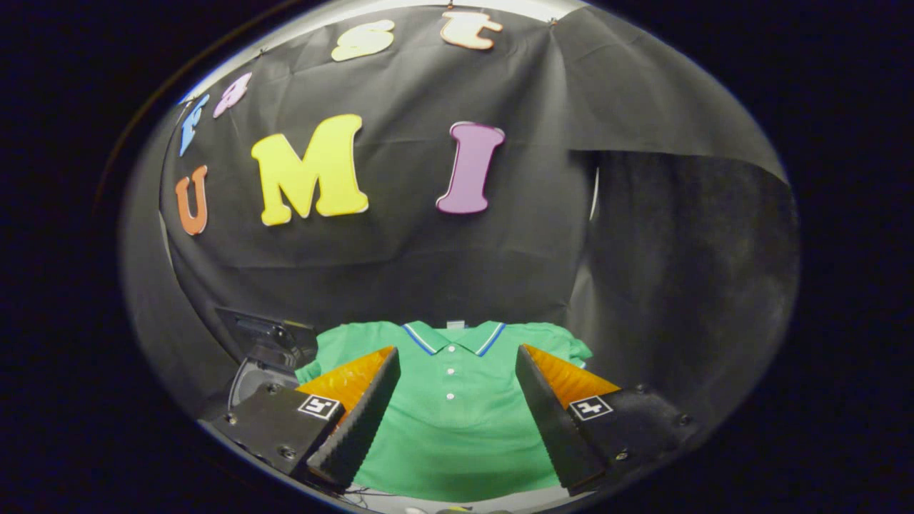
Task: Put the clothes into the washing machine and then close the washing machine lid.
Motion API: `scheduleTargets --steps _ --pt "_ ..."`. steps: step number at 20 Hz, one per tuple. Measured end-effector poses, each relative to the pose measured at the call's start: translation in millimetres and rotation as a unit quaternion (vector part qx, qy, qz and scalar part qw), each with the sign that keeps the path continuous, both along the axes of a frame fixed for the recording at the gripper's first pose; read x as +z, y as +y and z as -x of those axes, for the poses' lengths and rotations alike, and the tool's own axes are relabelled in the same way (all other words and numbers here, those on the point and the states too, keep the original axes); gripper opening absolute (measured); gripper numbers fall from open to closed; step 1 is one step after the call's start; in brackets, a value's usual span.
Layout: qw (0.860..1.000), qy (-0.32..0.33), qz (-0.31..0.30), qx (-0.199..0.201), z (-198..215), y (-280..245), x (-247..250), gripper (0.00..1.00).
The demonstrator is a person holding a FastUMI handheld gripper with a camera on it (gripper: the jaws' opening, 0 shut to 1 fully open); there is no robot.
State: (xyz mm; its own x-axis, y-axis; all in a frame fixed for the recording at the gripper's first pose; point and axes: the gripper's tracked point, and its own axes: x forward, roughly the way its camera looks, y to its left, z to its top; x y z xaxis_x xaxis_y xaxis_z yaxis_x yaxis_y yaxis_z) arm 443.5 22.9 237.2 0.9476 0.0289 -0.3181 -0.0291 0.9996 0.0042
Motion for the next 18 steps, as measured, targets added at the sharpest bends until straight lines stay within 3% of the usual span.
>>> scheduleTargets --steps 6,11,18 --pt "0.996 0.090 0.012 0.001 -42.2 2.2 -63.6 1.00" --pt "0.987 0.158 -0.002 -0.008 -46.6 -1.0 -106.7 1.00" --pt "0.984 0.181 -0.001 0.003 -49.2 4.0 -106.5 0.99"
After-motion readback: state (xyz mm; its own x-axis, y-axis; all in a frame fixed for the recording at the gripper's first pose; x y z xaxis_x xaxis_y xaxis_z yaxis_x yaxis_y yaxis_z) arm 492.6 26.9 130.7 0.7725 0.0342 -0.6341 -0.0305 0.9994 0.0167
